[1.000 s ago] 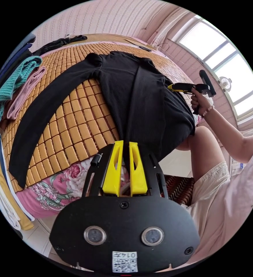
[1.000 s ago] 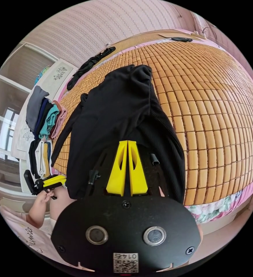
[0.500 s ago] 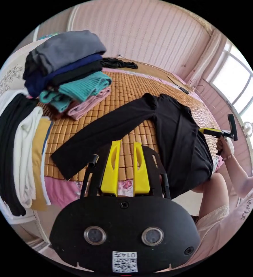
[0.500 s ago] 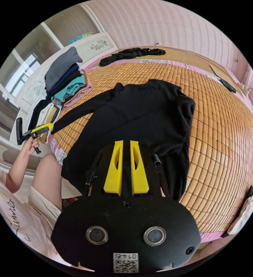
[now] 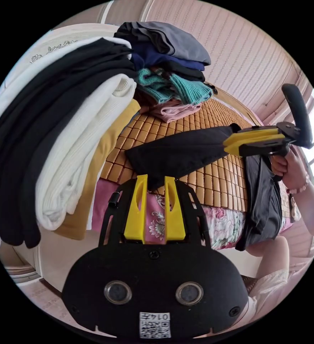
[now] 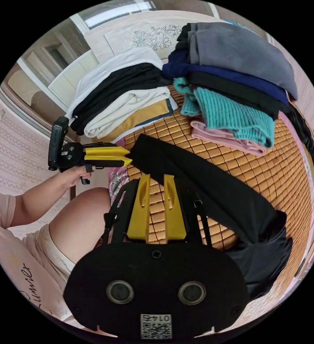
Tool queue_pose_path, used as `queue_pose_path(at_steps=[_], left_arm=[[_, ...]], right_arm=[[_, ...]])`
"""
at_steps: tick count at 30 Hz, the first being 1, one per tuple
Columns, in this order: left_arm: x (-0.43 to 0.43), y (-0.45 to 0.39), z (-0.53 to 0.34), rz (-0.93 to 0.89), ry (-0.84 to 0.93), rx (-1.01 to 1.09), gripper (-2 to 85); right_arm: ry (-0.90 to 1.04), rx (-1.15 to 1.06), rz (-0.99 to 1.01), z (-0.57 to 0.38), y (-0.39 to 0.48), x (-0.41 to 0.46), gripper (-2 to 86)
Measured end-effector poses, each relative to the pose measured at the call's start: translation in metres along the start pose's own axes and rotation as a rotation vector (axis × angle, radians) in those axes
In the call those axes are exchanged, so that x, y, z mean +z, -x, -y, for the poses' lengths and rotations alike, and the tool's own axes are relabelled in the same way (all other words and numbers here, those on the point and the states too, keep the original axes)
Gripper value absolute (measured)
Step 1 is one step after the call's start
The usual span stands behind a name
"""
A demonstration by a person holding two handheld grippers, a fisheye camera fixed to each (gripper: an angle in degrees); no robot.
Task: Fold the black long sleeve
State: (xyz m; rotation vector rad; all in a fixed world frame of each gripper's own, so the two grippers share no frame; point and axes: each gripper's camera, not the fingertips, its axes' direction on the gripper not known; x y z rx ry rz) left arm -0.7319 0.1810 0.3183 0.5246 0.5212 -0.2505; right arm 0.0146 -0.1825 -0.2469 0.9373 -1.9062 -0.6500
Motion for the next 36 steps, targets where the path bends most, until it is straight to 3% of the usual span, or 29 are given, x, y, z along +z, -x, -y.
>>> queue_pose_path(at_steps=[6, 13, 15, 25, 28, 33, 36], left_arm=[[-0.005, -0.002, -0.006, -0.034, -0.005, 0.106, 1.7], [-0.004, -0.001, -0.025, -0.058, -0.047, 0.091, 1.6], [-0.004, -0.003, -0.024, -0.052, -0.035, 0.096, 1.6], [-0.045, -0.096, -0.021, -0.17, -0.211, 0.237, 0.7], [-0.023, -0.124, -0.033, -0.122, -0.142, 0.258, 0.7], [0.01, -0.157, -0.056, -0.119, -0.041, 0.349, 1.0], [0.028, -0.169, -0.062, -0.081, 0.019, 0.384, 1.3]], right_arm=[[0.095, -0.078, -0.069, 0.059, 0.041, 0.066, 6.4], [0.194, -0.056, -0.124, 0.092, 0.078, 0.155, 6.9], [0.168, -0.041, -0.185, 0.091, 0.082, 0.156, 0.6], [-0.109, 0.232, -0.056, 0.003, 0.0, 0.021, -0.7], [-0.081, 0.262, 0.028, -0.006, -0.011, 0.007, -0.4], [-0.008, 0.155, -0.042, 0.016, 0.03, 0.031, 0.6], [0.049, 0.235, -0.055, 0.033, 0.026, 0.047, 10.7]])
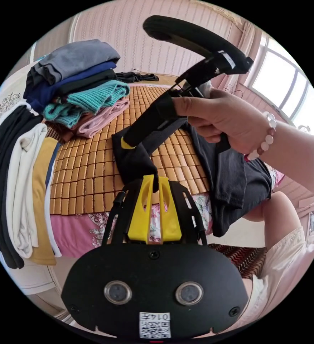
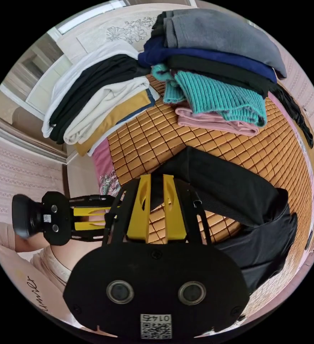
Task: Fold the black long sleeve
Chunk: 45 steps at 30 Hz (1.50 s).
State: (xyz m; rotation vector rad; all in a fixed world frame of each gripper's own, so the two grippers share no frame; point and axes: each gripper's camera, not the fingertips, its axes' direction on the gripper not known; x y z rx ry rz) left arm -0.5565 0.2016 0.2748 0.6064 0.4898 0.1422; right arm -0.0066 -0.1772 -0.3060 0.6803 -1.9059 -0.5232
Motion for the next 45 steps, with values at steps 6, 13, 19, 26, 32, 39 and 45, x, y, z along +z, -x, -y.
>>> queue_pose_path(at_steps=[6, 13, 19, 26, 32, 39, 45], left_arm=[[0.031, -0.022, -0.015, 0.045, 0.098, 0.072, 2.0], [0.003, -0.042, -0.053, 0.064, -0.091, 0.094, 1.9], [-0.06, -0.084, -0.058, -0.079, -0.416, 0.169, 1.0], [-0.116, -0.207, -0.046, -0.242, -0.623, 0.482, 0.5], [-0.052, -0.31, -0.078, -0.371, -0.489, 0.649, 0.3], [0.009, -0.38, -0.134, -0.47, -0.378, 0.817, 0.9], [0.083, -0.398, -0.152, -0.532, -0.242, 0.807, 3.6]], right_arm=[[0.035, 0.065, -0.036, 0.011, -0.007, 0.004, 7.6], [-0.133, 0.137, 0.1, 0.001, -0.037, -0.093, 0.1], [-0.368, 0.213, 0.174, -0.059, -0.079, -0.239, -0.2], [-0.684, 0.321, 0.13, -0.192, -0.097, -0.425, -0.3], [-0.569, 0.581, 0.059, -0.289, -0.117, -0.435, -0.2], [-0.51, 0.739, 0.071, -0.354, -0.113, -0.426, -0.1], [-0.398, 0.851, 0.147, -0.373, -0.124, -0.4, 0.3]])
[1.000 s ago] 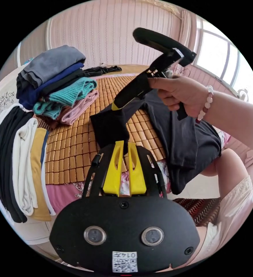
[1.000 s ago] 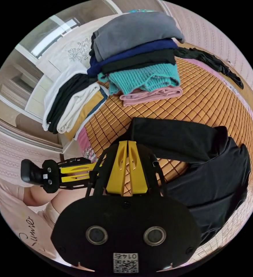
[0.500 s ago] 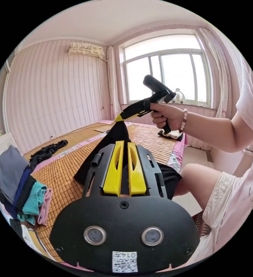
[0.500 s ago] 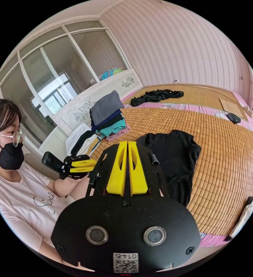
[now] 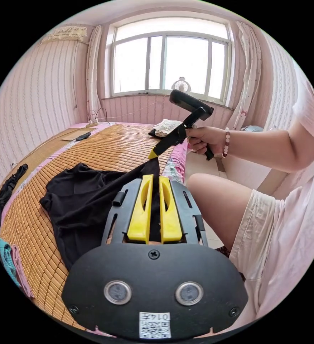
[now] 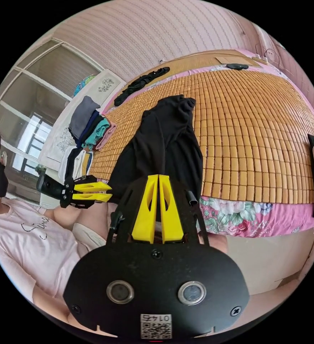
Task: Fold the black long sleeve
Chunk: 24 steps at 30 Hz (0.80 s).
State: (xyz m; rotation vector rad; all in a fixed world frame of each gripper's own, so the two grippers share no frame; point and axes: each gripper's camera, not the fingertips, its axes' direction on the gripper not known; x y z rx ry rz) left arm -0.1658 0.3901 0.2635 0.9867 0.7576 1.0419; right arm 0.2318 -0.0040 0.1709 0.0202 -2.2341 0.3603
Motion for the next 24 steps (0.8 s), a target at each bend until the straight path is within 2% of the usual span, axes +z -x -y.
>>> queue_pose_path(at_steps=[4, 8, 10, 13, 15, 17, 22, 24], left_arm=[[0.018, 0.036, -0.046, -0.015, 0.065, -0.111, 6.6], [0.007, 0.094, -0.092, 0.216, 0.132, -0.16, 5.7], [0.005, 0.152, -0.114, 0.331, 0.174, -0.238, 4.8], [0.019, 0.216, -0.128, 0.424, 0.204, -0.301, 4.6], [0.04, 0.247, -0.132, 0.423, 0.255, -0.319, 6.4], [0.063, 0.268, -0.134, 0.411, 0.308, -0.321, 7.9], [0.116, 0.308, -0.159, 0.45, 0.449, -0.32, 3.3], [0.111, 0.319, -0.169, 0.426, 0.415, -0.337, 0.2]], right_arm=[[0.179, 0.05, -0.071, -0.002, -0.01, 0.029, 1.2], [0.225, 0.006, -0.217, 0.021, 0.007, 0.024, 5.4], [0.168, -0.076, -0.236, 0.053, 0.026, 0.018, 6.0], [0.08, -0.271, -0.162, 0.132, 0.077, 0.03, 6.6], [0.056, -0.424, -0.098, 0.201, 0.125, 0.06, 7.4], [0.066, -0.48, -0.093, 0.251, 0.153, 0.092, 8.7], [0.164, -0.39, -0.128, 0.356, 0.182, 0.175, 13.2], [0.253, -0.367, -0.086, 0.376, 0.191, 0.202, 6.8]])
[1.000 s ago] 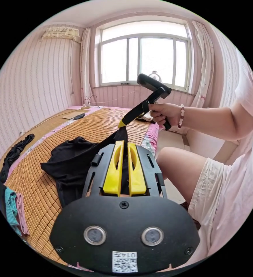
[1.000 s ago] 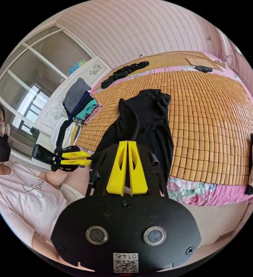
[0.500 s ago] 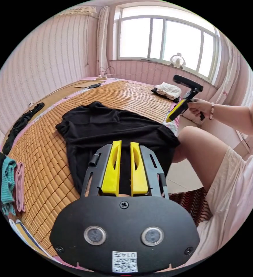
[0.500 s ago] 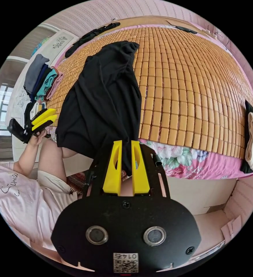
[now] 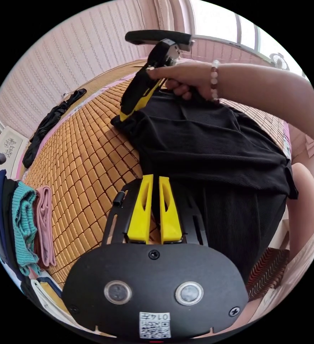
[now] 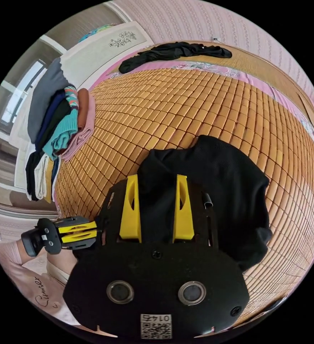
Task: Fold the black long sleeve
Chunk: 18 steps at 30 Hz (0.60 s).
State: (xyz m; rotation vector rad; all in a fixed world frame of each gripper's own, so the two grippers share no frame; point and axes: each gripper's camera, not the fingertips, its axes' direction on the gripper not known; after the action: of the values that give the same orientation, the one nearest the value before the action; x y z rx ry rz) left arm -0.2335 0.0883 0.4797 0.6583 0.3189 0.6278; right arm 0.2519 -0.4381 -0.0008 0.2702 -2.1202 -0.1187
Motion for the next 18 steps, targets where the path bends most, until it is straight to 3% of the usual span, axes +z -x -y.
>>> queue_pose_path(at_steps=[2, 7, 13, 18], left_arm=[[0.003, 0.015, -0.009, -0.013, -0.014, -0.017, -0.5], [-0.002, 0.07, -0.034, -0.025, -0.066, -0.151, -0.9], [0.041, 0.104, -0.045, -0.031, 0.019, -0.196, 0.0], [0.015, 0.12, -0.065, 0.024, -0.028, -0.232, 5.0]], right_arm=[[0.008, -0.059, 0.022, 0.008, 0.015, -0.002, 2.4], [-0.105, -0.163, -0.062, 0.029, 0.059, -0.041, 1.2], [0.046, -0.105, -0.193, 0.053, 0.066, -0.003, 7.8], [-0.161, -0.1, -0.227, -0.016, 0.07, -0.103, 11.3]])
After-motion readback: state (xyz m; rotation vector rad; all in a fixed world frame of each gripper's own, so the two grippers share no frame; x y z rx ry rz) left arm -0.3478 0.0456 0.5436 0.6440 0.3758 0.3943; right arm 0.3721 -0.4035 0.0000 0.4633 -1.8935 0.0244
